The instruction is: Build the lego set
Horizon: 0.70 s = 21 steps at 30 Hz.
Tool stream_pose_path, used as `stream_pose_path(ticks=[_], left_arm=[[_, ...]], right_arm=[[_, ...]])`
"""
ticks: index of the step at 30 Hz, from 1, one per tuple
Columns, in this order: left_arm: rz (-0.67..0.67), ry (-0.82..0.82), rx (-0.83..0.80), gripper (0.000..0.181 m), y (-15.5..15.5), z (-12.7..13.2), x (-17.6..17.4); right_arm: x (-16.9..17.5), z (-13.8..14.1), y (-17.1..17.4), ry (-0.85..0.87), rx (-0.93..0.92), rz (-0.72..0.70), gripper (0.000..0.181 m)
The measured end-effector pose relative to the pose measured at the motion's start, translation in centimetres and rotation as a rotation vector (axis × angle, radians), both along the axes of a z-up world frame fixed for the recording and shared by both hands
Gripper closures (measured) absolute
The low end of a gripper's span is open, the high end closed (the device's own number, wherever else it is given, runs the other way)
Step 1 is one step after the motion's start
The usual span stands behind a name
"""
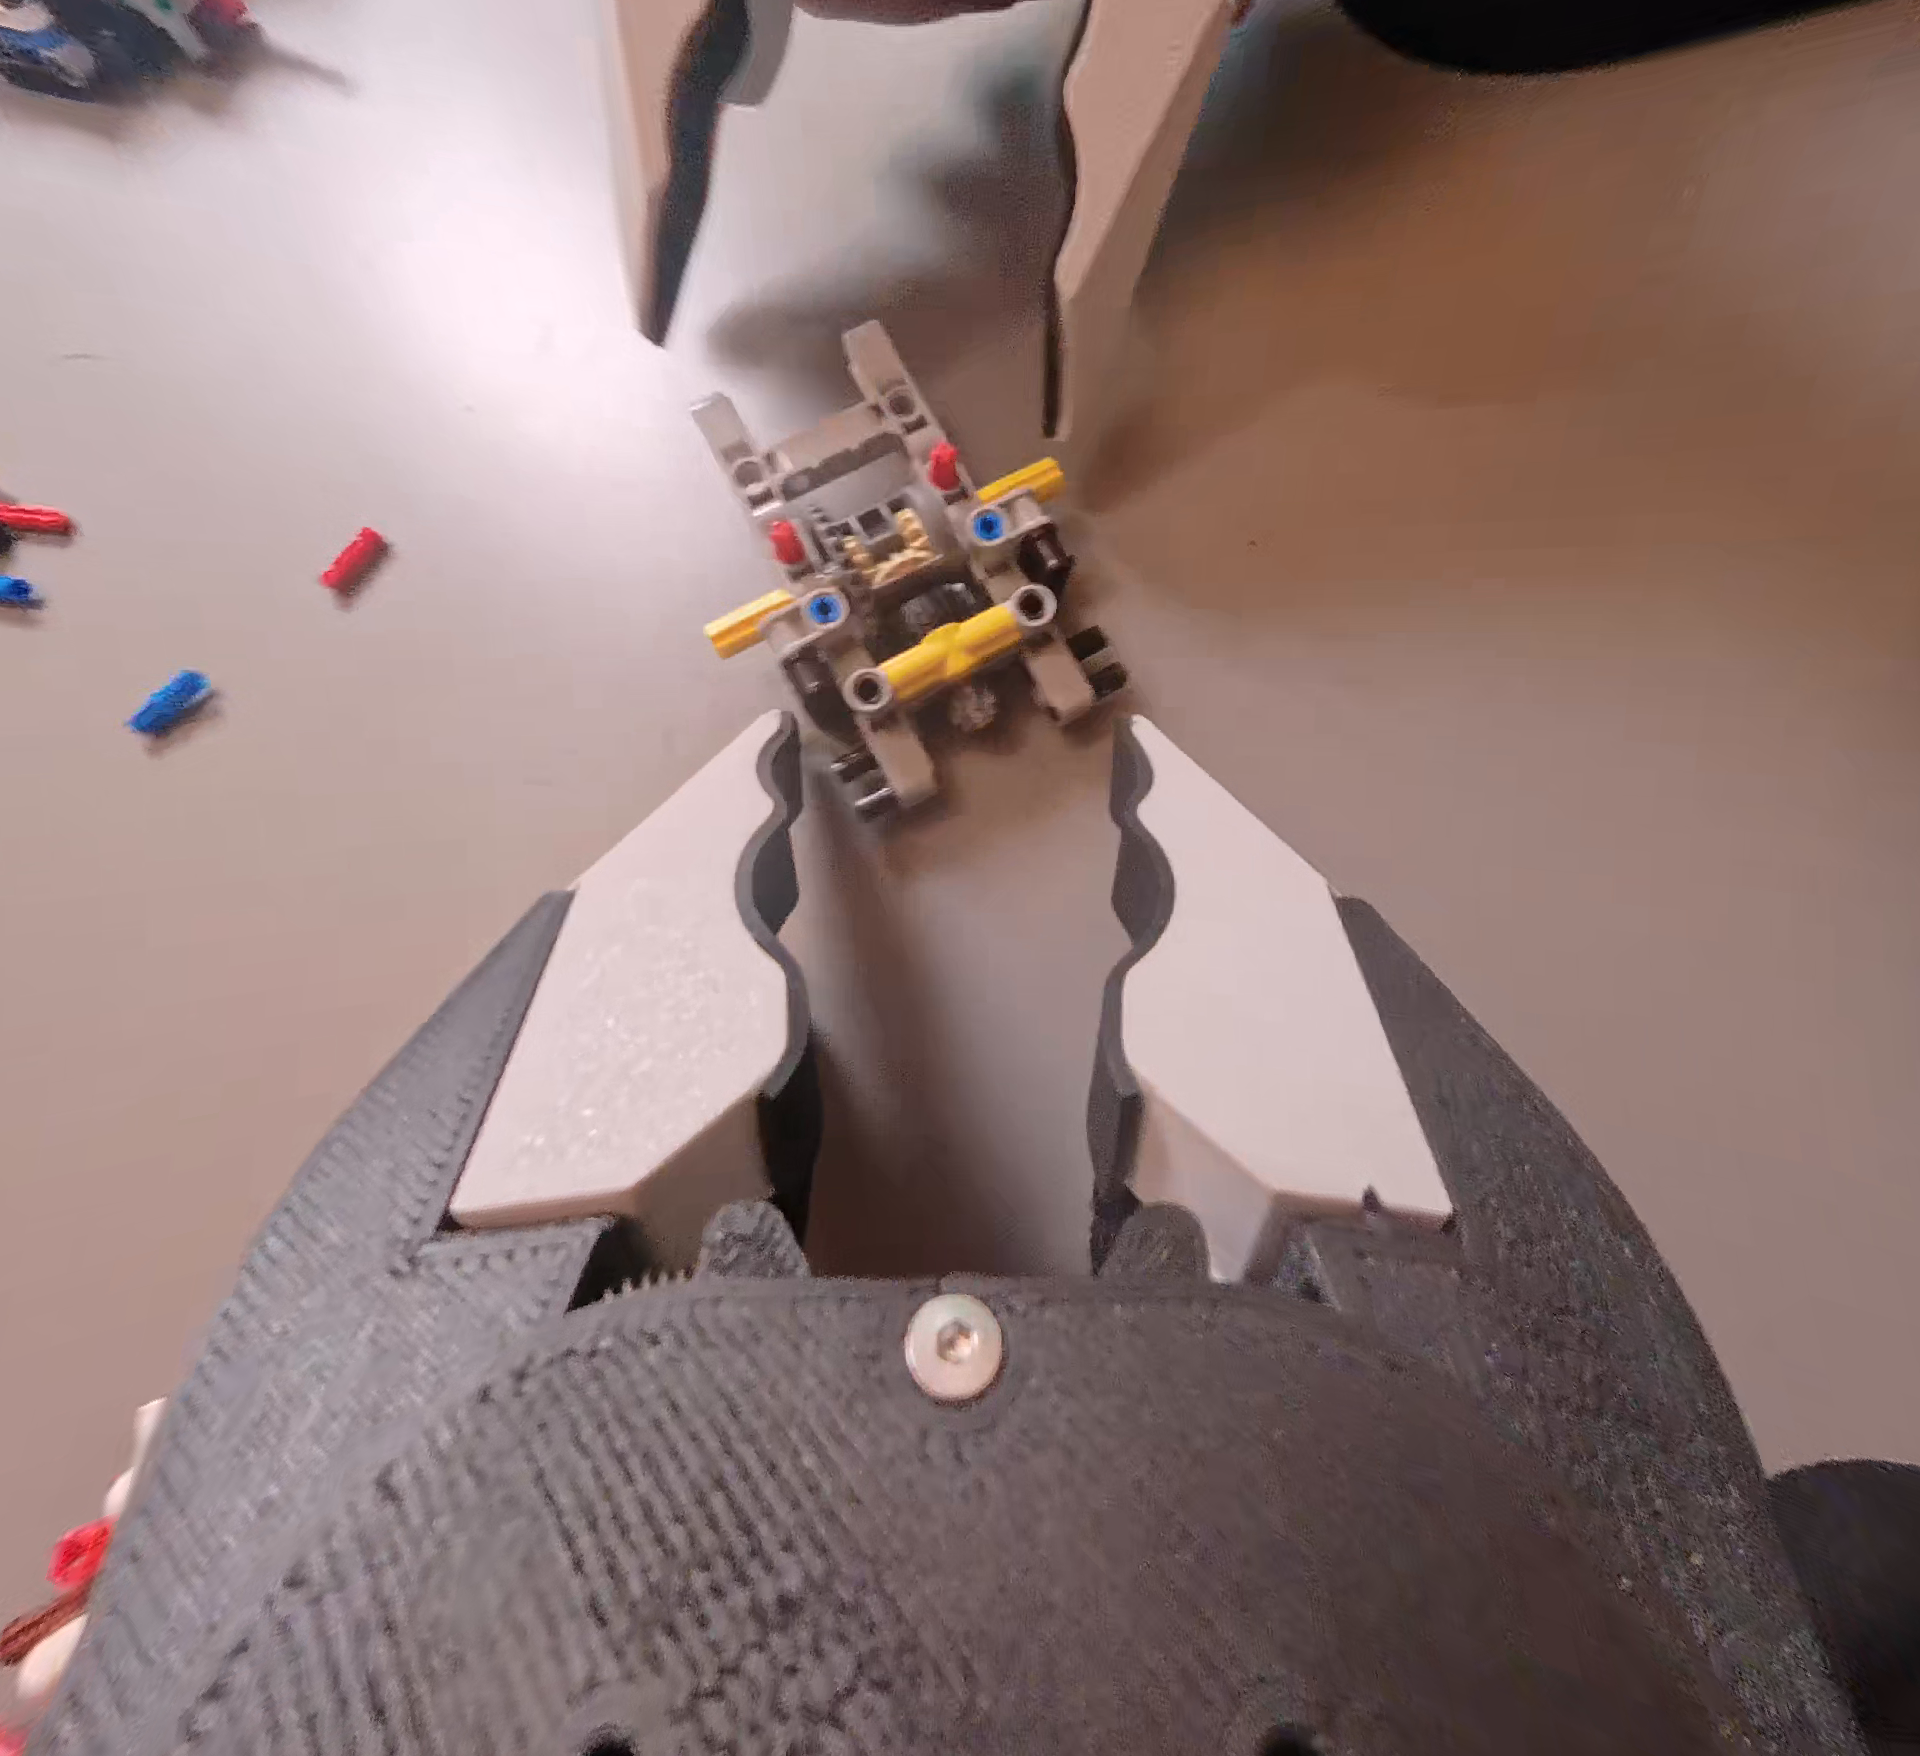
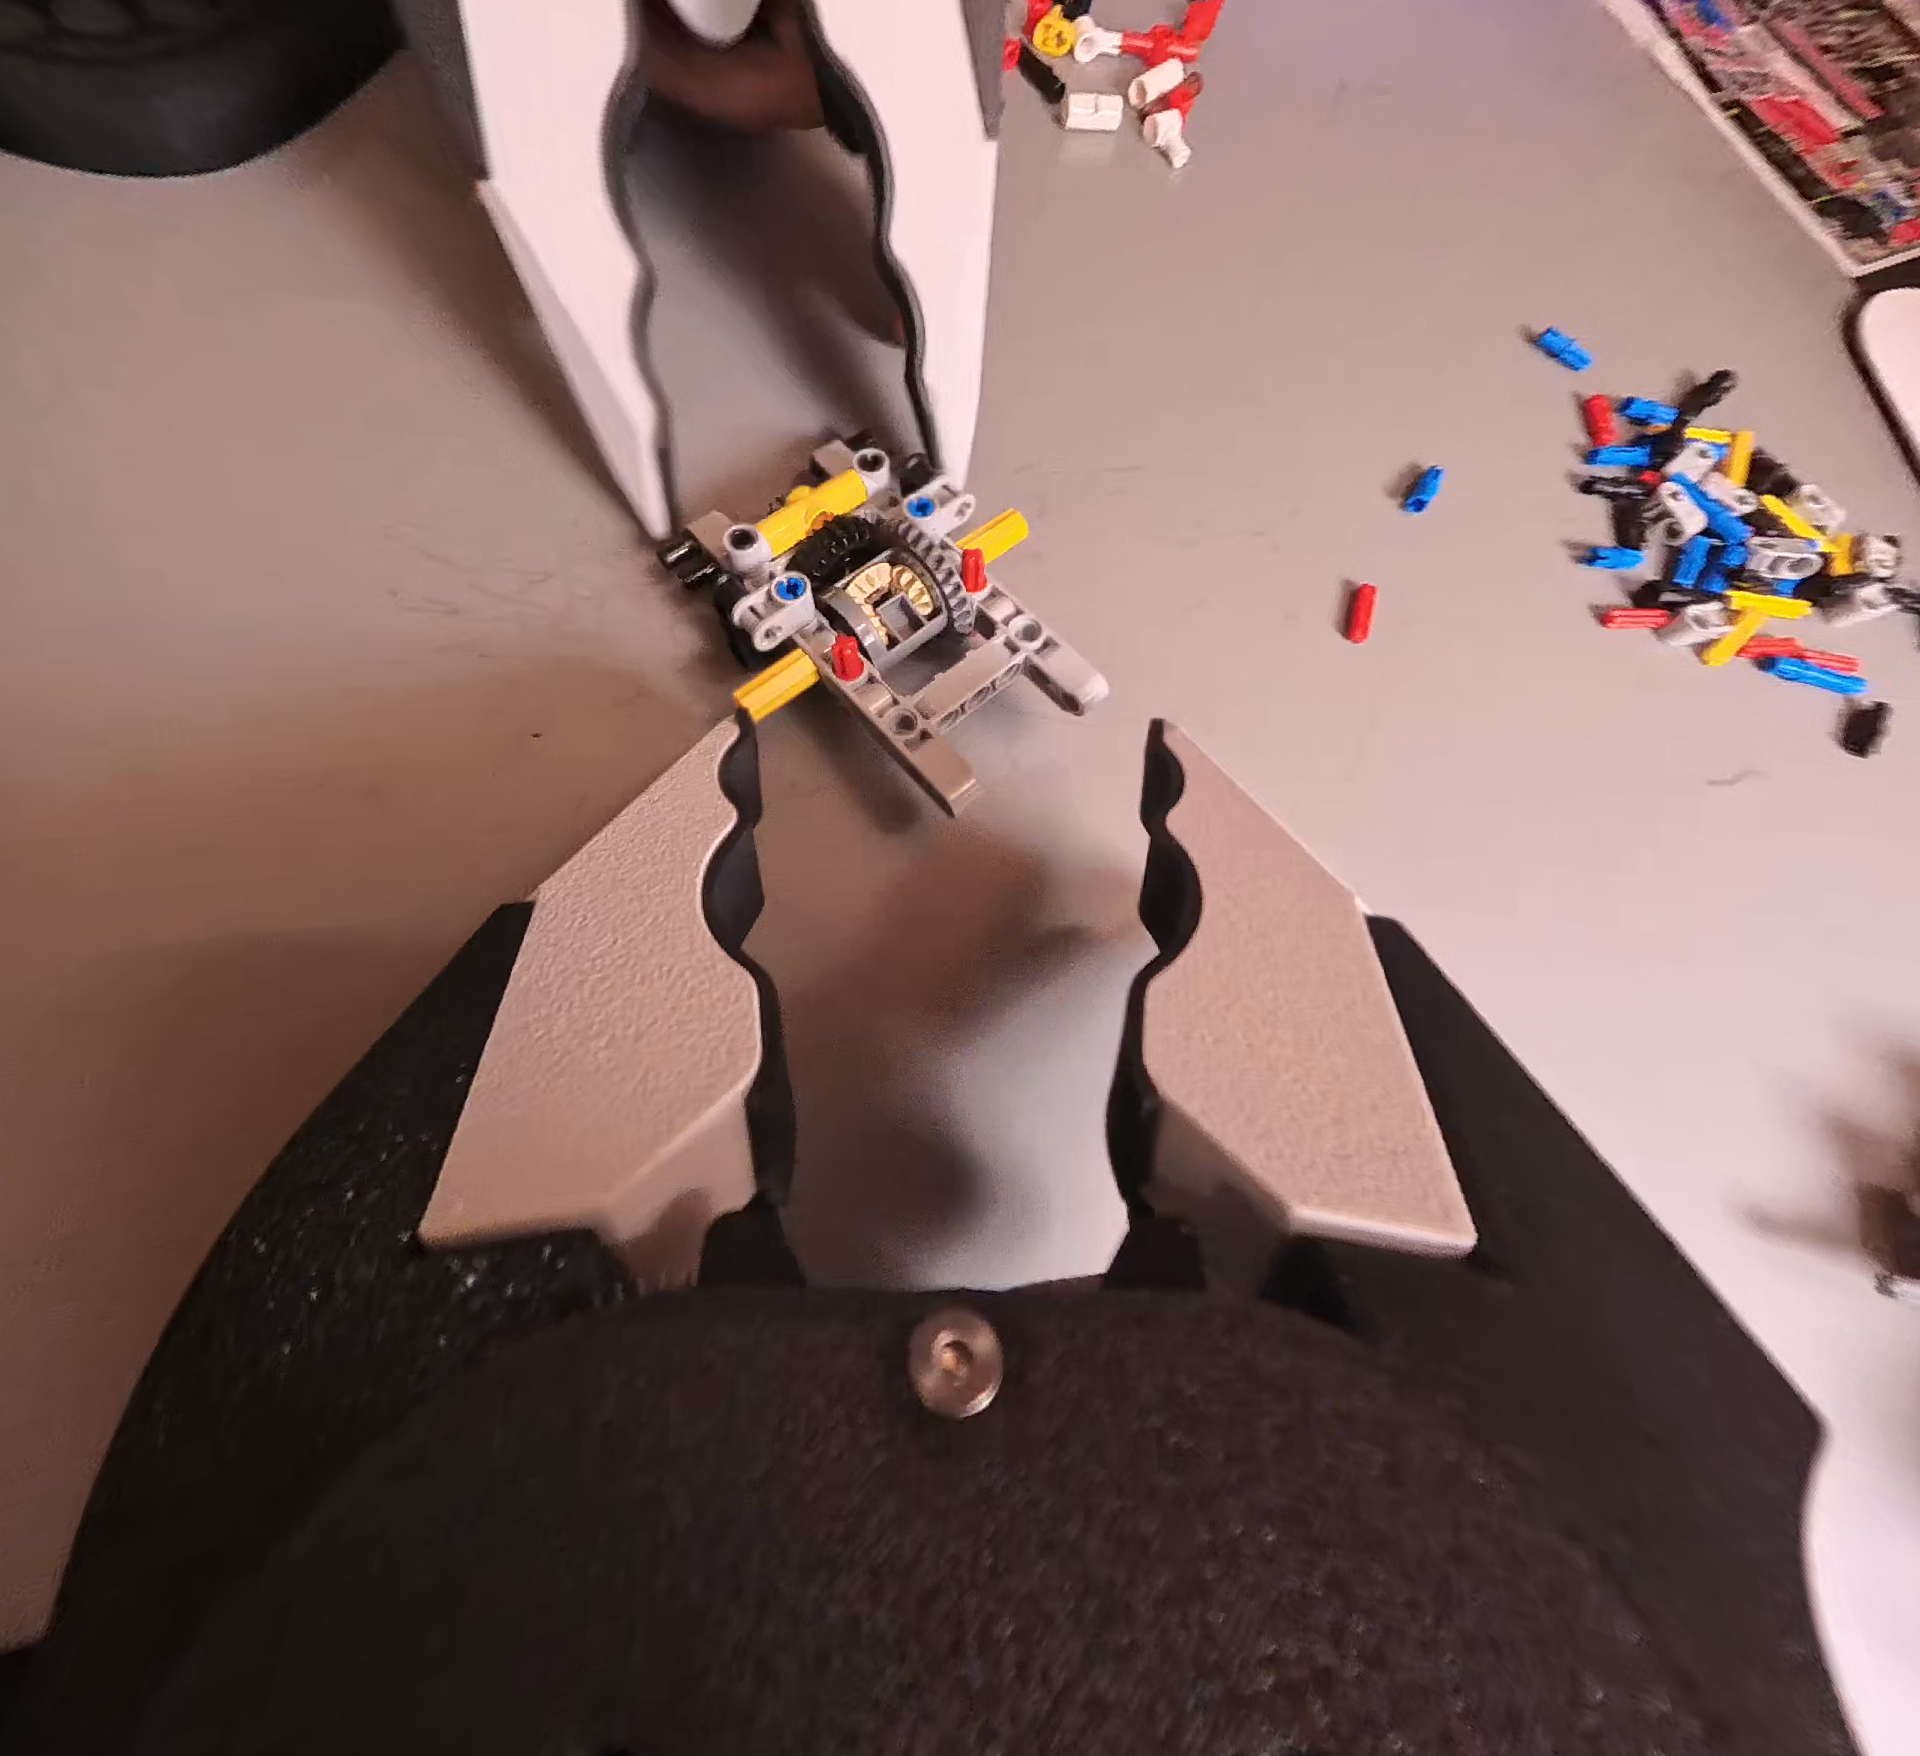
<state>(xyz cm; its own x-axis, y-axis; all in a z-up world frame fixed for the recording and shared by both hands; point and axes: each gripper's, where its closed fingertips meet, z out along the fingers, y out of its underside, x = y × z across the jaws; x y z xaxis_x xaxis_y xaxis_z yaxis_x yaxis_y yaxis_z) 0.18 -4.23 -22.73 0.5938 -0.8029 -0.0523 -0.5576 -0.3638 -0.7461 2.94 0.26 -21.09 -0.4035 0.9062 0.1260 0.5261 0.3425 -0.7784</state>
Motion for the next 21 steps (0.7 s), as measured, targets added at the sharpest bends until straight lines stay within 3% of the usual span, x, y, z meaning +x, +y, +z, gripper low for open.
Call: stream_pose_path(ticks=[5,9,14,18,21], left_arm=[[0.068,0.027,0.079,0.135,1.3,0.2,-2.4],[0.114,0.025,0.093,0.138,1.7,0.8,-3.7],[0.078,-0.054,0.050,0.123,0.8,1.3,-3.2],[0.001,-0.097,-0.016,0.110,-0.2,0.7,-1.6],[-0.019,-0.044,-0.010,0.111,-0.1,0.0,-1.2]], right_arm=[[0.4,-0.5,-0.2,-0.017,0.081,0.002,0.134],[1.3,-1.0,-0.5,-0.059,0.113,-0.016,0.141],[2.5,-0.4,-1.7,-0.062,0.083,0.014,0.141],[1.3,0.1,-0.5,-0.020,0.081,-0.049,0.123],[0.5,-0.4,-0.4,-0.023,0.069,-0.051,0.118]])
